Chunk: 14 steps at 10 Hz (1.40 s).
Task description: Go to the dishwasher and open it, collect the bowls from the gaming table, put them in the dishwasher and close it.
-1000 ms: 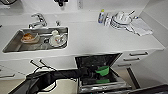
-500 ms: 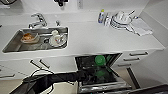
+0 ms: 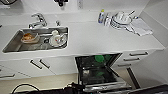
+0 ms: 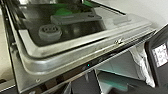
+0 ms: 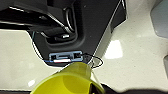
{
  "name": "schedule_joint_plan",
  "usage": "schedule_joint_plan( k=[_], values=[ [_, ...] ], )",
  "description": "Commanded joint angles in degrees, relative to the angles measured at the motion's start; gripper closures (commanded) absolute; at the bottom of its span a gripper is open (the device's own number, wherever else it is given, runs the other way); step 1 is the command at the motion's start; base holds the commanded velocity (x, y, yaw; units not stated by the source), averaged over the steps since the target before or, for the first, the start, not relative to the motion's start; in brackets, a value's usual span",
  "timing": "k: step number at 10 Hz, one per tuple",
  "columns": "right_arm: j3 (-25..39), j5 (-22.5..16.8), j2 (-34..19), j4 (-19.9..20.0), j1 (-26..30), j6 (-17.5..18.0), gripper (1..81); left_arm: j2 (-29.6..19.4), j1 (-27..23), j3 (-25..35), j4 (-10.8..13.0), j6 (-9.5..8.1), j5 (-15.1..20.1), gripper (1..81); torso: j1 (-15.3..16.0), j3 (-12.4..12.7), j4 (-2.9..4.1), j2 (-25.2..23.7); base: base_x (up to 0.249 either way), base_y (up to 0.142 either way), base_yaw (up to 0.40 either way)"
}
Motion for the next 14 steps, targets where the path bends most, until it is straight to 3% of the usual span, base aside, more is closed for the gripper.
schedule_joint_plan(
  k=[1,3,4,6,8,9,12,14],
  values=[
    [18.53,7.75,-15.7,-0.89,-2.63,1.37,81.1,-8.46,9.76,11.56,18.52,-0.13,-0.14,1.0,0.0,0.0,0.0,0.0,0.0,0.0,0.0],
    [24.49,11.46,-20.17,-1.07,-2.11,1.46,81.1,-8.72,17.58,9.9,25.47,-0.31,-1.7,1.0,0.0,0.0,0.0,0.0,0.0,0.0,0.0],
    [27.75,11.91,-23.15,-0.9,-0.96,2.24,81.1,-8.55,21.72,7.98,27.31,-0.31,-3.45,1.0,0.0,0.0,0.0,0.0,0.0,0.0,0.0],
    [31.11,11.91,-27.22,-0.8,1.84,6.35,81.1,-6.28,28.77,-2.87,30.48,-2.93,-10.11,1.0,0.0,0.0,0.0,0.0,0.0,0.0,0.0],
    [33.13,10.42,-29.94,-1.33,5.53,9.89,81.1,-3.2,34.13,-17.48,31.11,-4.96,-22.24,1.0,0.0,0.0,0.0,0.0,0.0,0.0,0.0],
    [34.8,8.93,-31.18,-1.24,7.2,10.24,81.1,-1.79,35.78,-22.79,31.03,-5.05,-26.14,1.0,0.0,0.0,0.0,0.0,0.0,0.0,0.0],
    [38.41,6.02,-34.08,-0.63,10.11,10.68,81.1,2.52,38.71,-35.62,30.94,-5.05,-33.17,1.0,0.0,0.0,0.0,0.0,0.0,0.0,0.0],
    [39.46,2.78,-35.49,-1.07,14.15,13.49,81.1,5.76,40.72,-44.22,30.67,-5.05,-37.38,1.0,0.0,0.0,0.0,0.0,0.0,0.0,0.0]
  ],
)
